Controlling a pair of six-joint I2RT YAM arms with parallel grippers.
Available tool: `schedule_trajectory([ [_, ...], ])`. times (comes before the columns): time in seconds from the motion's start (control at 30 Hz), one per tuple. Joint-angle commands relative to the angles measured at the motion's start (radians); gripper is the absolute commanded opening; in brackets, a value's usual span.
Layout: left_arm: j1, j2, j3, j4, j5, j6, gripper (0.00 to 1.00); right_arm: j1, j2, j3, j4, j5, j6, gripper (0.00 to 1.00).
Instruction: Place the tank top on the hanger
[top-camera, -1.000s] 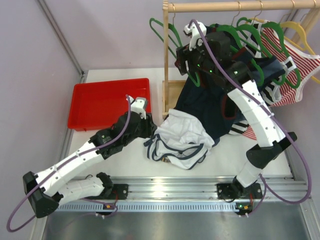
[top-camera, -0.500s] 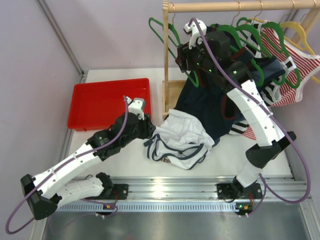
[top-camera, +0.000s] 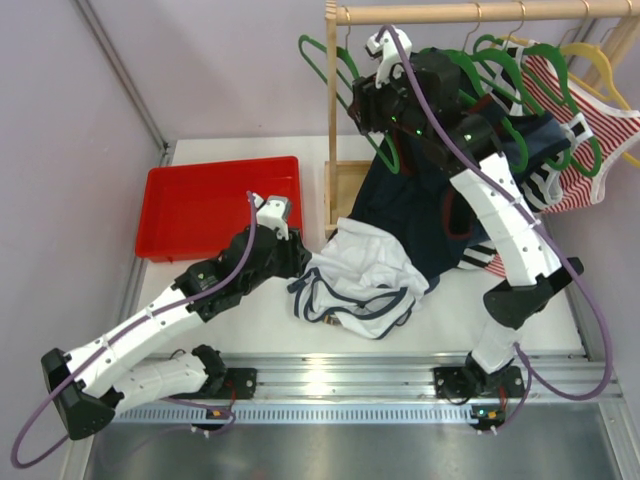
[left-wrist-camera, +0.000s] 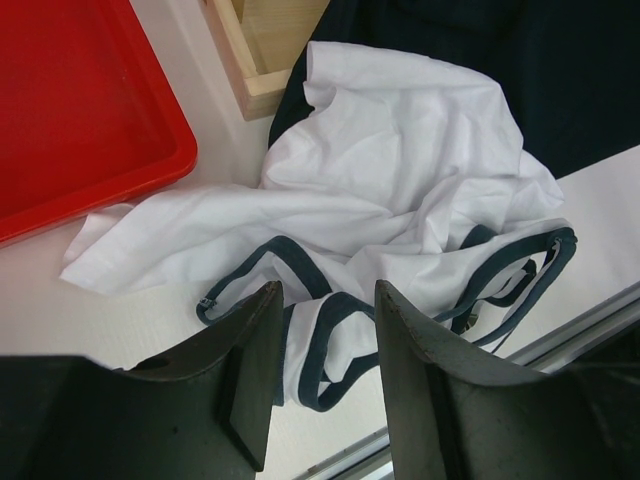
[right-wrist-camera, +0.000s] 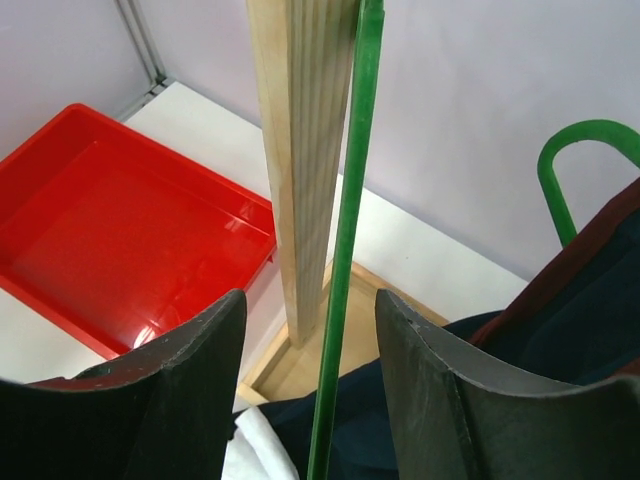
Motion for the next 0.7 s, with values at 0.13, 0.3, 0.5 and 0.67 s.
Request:
schedule_trajectory([
  [0.13, -0.001, -0.01, -0.003, 0.018, -0.017, 0.011, 0.47, -0.019, 0.04, 0.06, -0.015, -0.021, 0.005, 0.52],
  [0.3, -0.001, -0.013, -0.008, 0.017, -0.023, 0.013, 0.47, -0.033, 0.042, 0.068, -0.004, -0.022, 0.011, 0.46],
  [0.5, -0.001, -0.013, -0.015, 0.023, -0.021, 0.01, 0.46, -0.038, 0.047, 0.077, 0.007, -0.008, 0.026, 0.2],
  [0.67, -0.001, -0.021, -0.014, 0.018, -0.025, 0.014, 0.46, -0.039, 0.048, 0.085, 0.019, 0.024, 0.029, 0.0],
])
